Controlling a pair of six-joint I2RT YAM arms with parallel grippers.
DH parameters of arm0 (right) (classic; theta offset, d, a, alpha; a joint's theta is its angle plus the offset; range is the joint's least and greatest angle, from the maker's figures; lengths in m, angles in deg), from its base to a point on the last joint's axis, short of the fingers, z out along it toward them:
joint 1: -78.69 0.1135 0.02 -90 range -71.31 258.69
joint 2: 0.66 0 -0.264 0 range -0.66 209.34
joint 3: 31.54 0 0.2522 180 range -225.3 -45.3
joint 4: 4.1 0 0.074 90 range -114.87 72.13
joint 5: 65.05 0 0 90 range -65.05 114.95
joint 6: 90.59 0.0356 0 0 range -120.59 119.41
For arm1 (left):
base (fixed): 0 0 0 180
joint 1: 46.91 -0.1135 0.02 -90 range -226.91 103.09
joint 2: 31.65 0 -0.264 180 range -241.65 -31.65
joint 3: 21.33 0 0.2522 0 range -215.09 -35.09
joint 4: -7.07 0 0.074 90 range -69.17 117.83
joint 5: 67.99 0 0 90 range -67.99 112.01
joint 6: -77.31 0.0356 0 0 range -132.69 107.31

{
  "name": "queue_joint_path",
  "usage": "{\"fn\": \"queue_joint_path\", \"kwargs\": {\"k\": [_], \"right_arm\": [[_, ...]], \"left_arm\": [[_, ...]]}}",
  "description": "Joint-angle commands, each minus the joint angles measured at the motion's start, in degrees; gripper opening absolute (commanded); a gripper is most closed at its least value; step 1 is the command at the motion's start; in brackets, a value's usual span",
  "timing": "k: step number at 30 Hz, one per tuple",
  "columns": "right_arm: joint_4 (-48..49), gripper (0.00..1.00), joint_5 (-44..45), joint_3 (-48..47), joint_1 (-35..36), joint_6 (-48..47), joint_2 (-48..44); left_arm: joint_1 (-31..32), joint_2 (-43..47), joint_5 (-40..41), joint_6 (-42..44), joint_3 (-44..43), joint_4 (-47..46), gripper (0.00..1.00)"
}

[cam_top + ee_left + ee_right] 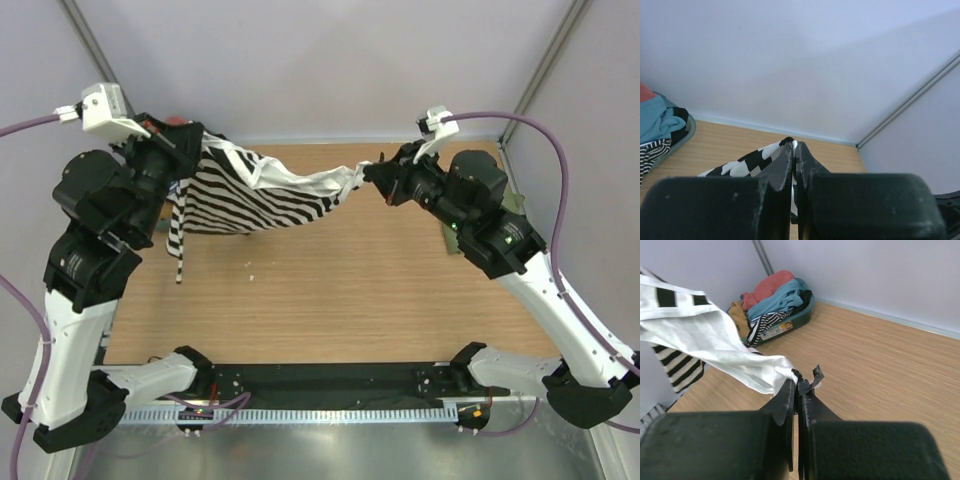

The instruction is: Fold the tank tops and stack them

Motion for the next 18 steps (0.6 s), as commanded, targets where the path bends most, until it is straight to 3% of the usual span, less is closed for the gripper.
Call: {"fn": "queue_joint_path", "kwargs": {"k": [1,6,13,18], "right_arm": [[1.63,0.01,-5.70,0.37,0.18,0.76,-1.08],[1.55,0.01,-15.10,2.48,0.89,1.47,-5.72],[-0.65,0.01,-21.80,0.37,2.38,3.05,-9.69],[-0.39,0.01,-23.82,-2.70,2.47,3.40,-9.26]], "left_arm": [[0.16,-1.39,-1.95,0.94,-0.02,0.25,0.00],[0.16,0.80,-4.23,0.94,-1.69,1.22,0.00],[0.25,2.39,-8.54,-1.16,-1.61,0.61,0.00],[0.16,-6.19,-9.07,-2.31,-0.38,-4.22,0.00]]}}
